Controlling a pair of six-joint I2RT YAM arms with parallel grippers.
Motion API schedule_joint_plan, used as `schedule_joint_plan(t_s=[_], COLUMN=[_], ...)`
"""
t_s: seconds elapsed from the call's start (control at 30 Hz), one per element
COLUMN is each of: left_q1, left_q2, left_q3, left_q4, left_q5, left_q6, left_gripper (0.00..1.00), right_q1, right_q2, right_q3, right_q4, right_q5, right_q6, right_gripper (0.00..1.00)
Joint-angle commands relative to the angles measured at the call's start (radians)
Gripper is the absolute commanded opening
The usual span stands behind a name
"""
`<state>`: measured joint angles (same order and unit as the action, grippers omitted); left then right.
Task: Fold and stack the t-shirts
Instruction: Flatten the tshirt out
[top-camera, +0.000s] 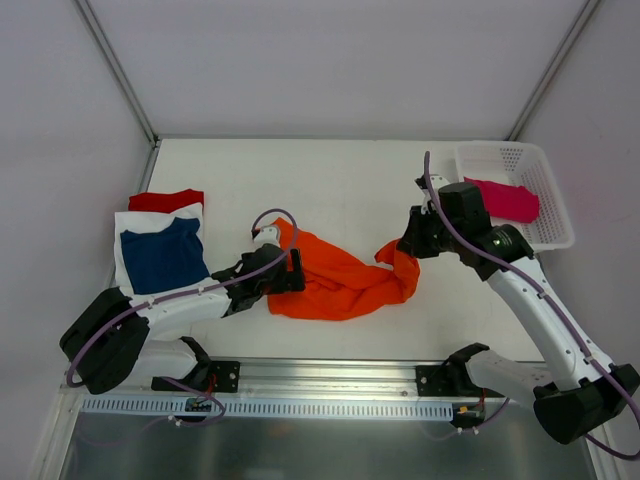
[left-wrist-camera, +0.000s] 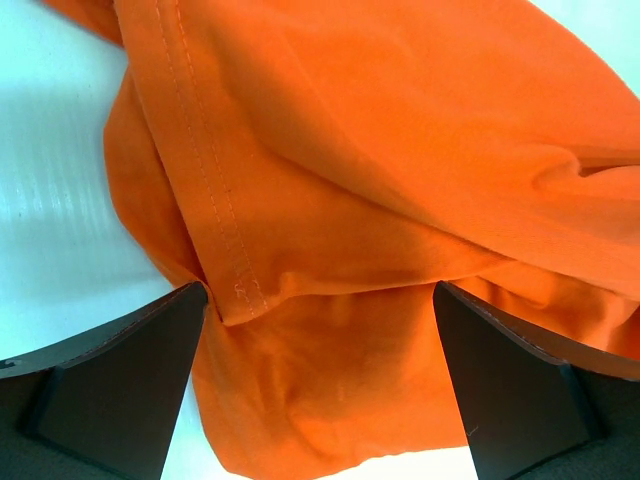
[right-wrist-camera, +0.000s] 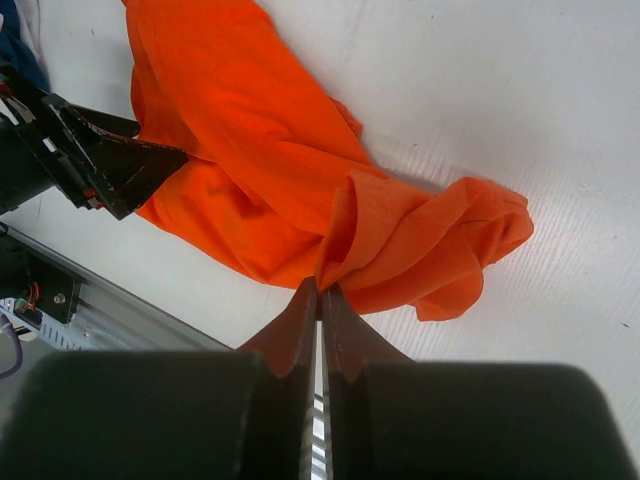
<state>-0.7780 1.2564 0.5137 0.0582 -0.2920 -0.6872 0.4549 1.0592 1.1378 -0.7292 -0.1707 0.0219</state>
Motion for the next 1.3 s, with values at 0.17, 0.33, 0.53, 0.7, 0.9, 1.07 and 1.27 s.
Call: schedule_joint_plan(t_s=[0.17,0.33,0.53,0.7,0.9,1.07,1.27], left_q1=[-0.001,-0.001,-0.001,-0.001,-0.001,-0.001,-0.001], left_q2=[-0.025,-0.037,-0.054,0.021,0.061,0.063,0.074], left_q3=[0.035,0.051,0.049,0.066,0.063,0.065,0.068], left_q4=[0.025,-0.012,-0.015,-0.017,-0.018,-0.02,-0.021], left_q5=[0.008,0.002,-0.024,-0.007,-0.009,-0.01,-0.009], left_q6=[0.038,0.035,0.041,0.037,0.023,0.023,0.023], left_gripper=[0.99,0.99,0.99,0.99,0.99,0.99,0.99], right_q1=[-0.004,-0.002,-0.004,-0.004,-0.004,-0.004,-0.004], right_q2=[-0.011,-0.01,0.001,0.002,-0.004,0.001,0.004], right_q3=[-0.009,-0.01,-0.019,-0.026,-0.032,-0.038,-0.043], right_q4=[0.031,0.031,0.04,0.047,0.047,0.047,0.051], right_q5=[-0.02,-0.021,-0.029,-0.03,-0.027,-0.032,-0.033], right_q6=[0.004,0.004,0.004,0.007,0.007,0.006,0.007], right_gripper=[0.01,0.01,0.01,0.01,0.01,0.01,0.01])
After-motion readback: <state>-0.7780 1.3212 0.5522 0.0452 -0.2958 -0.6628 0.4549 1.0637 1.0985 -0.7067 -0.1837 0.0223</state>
